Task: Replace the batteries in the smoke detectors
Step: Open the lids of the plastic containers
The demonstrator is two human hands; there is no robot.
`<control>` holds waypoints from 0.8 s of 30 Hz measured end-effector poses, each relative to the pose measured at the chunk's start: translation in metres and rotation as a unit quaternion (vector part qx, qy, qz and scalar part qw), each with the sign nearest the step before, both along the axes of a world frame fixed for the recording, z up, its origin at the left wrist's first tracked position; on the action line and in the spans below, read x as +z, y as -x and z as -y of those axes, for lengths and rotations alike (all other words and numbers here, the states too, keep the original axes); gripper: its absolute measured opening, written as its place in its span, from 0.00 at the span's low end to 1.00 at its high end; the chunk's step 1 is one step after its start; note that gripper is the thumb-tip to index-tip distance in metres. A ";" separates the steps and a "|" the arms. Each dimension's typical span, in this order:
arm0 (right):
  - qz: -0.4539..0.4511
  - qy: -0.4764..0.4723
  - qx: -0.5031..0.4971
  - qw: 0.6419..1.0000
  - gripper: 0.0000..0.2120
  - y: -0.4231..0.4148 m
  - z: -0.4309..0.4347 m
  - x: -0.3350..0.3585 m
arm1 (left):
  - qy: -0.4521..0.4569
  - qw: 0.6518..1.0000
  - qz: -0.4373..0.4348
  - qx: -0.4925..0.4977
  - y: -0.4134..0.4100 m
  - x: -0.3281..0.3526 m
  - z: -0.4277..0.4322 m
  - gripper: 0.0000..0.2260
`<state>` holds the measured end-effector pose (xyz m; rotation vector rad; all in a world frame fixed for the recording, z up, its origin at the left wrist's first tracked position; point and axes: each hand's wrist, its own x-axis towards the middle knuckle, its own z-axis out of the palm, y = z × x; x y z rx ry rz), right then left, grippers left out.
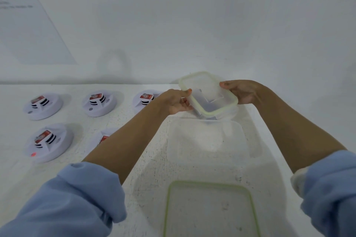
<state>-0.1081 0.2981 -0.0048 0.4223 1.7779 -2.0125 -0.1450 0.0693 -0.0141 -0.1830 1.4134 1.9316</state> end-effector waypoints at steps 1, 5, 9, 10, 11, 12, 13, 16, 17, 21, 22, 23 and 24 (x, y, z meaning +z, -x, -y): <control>0.006 0.003 -0.003 1.000 0.07 0.000 0.000 0.000 | 0.002 1.000 -0.003 -0.005 -0.001 0.000 0.001 0.12; 0.021 -0.002 -0.008 1.000 0.07 -0.001 0.002 0.003 | 0.042 0.998 -0.044 -0.028 0.000 -0.004 0.001 0.12; 0.026 -0.013 -0.012 1.000 0.08 -0.002 0.004 0.004 | 0.096 0.992 -0.076 -0.018 0.005 0.001 0.001 0.17; 0.025 -0.014 -0.011 1.000 0.08 -0.003 0.004 0.005 | 0.105 0.992 -0.075 -0.020 0.007 0.002 0.001 0.18; 0.025 -0.014 -0.011 1.000 0.08 -0.002 0.005 0.005 | 0.107 0.991 -0.072 -0.023 0.006 0.003 0.002 0.19; 0.027 -0.014 -0.013 0.999 0.08 -0.001 0.005 0.006 | 0.107 0.992 -0.070 -0.025 0.005 0.004 0.001 0.19; 0.028 -0.011 -0.015 0.999 0.07 0.000 0.006 0.007 | 0.108 0.991 -0.069 -0.024 0.003 0.004 0.001 0.19; 0.015 -0.039 -0.013 0.999 0.04 0.004 0.008 0.016 | 0.103 0.993 -0.063 -0.016 -0.003 0.009 0.000 0.18; 0.006 -0.056 -0.012 0.998 0.03 0.004 0.008 0.018 | 0.108 0.992 -0.064 -0.014 -0.006 0.012 0.000 0.18; -0.047 -0.151 -0.063 0.985 0.10 -0.005 0.010 0.016 | 0.131 0.986 -0.105 0.009 -0.009 0.019 0.002 0.34; -0.064 -0.180 -0.081 0.978 0.15 -0.009 0.011 0.016 | 0.137 0.983 -0.121 0.019 -0.009 0.019 0.004 0.41; -0.074 -0.205 -0.087 0.972 0.21 -0.013 0.012 0.018 | 0.134 0.981 -0.137 0.022 -0.007 0.020 0.005 0.46; -0.074 -0.224 -0.073 0.969 0.26 -0.018 0.011 0.022 | 0.123 0.981 -0.150 0.017 -0.007 0.021 0.006 0.48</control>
